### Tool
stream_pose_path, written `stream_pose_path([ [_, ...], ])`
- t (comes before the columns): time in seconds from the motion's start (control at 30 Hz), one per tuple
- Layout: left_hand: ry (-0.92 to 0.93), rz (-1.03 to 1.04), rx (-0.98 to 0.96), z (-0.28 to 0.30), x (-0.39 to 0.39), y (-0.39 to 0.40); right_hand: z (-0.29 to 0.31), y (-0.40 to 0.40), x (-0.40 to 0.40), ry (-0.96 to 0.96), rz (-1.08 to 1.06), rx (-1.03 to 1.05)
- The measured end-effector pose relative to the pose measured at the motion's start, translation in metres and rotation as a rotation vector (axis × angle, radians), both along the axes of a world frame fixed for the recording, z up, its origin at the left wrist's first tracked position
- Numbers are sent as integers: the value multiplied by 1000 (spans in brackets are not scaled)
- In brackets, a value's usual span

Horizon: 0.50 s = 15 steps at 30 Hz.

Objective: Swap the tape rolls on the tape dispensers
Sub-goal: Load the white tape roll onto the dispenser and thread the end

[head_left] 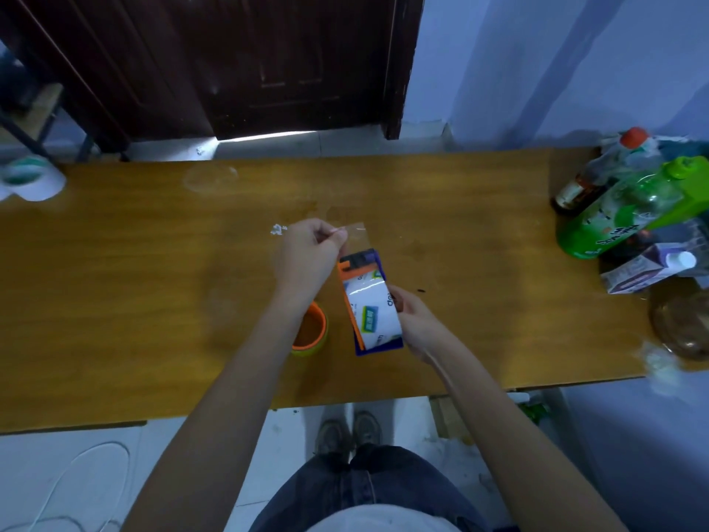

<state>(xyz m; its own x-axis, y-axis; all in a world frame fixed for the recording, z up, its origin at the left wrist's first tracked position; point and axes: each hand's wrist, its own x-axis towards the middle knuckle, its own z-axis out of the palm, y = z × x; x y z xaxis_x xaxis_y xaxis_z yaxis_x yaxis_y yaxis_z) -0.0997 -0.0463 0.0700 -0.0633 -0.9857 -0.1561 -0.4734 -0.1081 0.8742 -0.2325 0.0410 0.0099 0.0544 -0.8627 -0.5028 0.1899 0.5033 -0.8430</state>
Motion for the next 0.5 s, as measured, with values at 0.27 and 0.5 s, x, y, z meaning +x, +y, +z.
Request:
stream_pose_path([
  [0.27,-29,-5,48,-10,4,-18,0,25,-8,39,52,-95],
  [0.5,-29,23,92,-11,6,-15,5,28,-15,42,65,-144],
])
